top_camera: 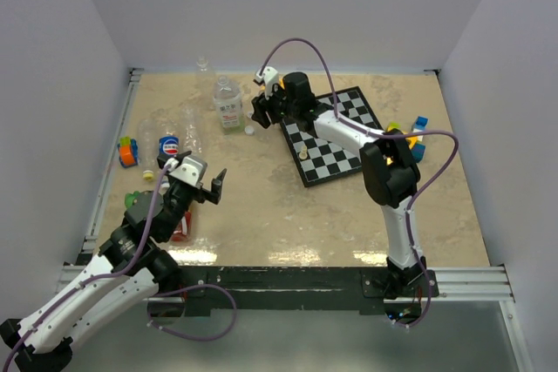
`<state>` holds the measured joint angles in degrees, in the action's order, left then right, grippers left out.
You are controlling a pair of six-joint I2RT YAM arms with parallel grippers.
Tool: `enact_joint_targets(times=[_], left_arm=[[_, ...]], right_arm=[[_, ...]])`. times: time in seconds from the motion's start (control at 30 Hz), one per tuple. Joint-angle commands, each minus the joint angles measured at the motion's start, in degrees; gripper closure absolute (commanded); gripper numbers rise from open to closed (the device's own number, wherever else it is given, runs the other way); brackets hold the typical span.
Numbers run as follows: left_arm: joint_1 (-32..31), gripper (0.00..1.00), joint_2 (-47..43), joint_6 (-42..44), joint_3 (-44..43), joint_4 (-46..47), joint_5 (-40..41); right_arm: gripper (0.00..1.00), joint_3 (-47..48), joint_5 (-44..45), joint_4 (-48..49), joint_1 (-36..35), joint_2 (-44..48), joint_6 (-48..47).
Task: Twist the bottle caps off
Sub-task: Place the plastic bottle at the center of the board.
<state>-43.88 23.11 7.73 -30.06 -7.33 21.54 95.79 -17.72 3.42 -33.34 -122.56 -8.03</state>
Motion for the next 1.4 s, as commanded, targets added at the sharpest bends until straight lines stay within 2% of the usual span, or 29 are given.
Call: enact_joint_targets(times=[0.0, 0.2, 0.47, 0.5, 0.53, 1.03, 1.23, 1.37], left_arm=[[0.5, 0.00, 0.4, 0.6, 0.4, 2.1, 0.6], [0.5, 0.00, 0.6, 0.7, 0.5, 2.1, 0.5], [0.5, 0.00, 0.7, 0.7, 0.6, 2.1, 0.5], [0.5, 0.00, 0.6, 0.7, 0.5, 2.1, 0.6], [0.5, 0.00, 0.6, 0.7, 0.6, 2.1, 0.6], [0.7, 0.00, 0.5, 0.3, 0.5, 2.1, 1.3], [0.9, 0.00, 0.5, -2.0, -0.3, 2.2, 3.9], [1.1, 0.00, 1.4, -7.0, -5.2, 0.4, 2.8]], right_arm=[[0.36, 3.2, -2.1, -0.1, 0.1, 0.7, -0.1], [0.25, 3.5, -2.5, -0.7, 0.1, 2.2, -0.8], [0.20, 3.6, -3.1, -2.2, 0.1, 4.6, -2.5], [0.03, 3.7, -3.1, -2.6, 0.1, 5.6, -3.1], [0.02, 3.8, -3.3, -3.1, 0.2, 6.0, -3.5], [0.02, 0.0, -7.9, -7.2, 3.4, 20.9, -8.8], [0.02, -8.1, -10.9, -4.4, 9.1, 32.9, -9.9], [0.02, -19.2, -2.7, 3.0, 11.2, 43.7, -6.7]])
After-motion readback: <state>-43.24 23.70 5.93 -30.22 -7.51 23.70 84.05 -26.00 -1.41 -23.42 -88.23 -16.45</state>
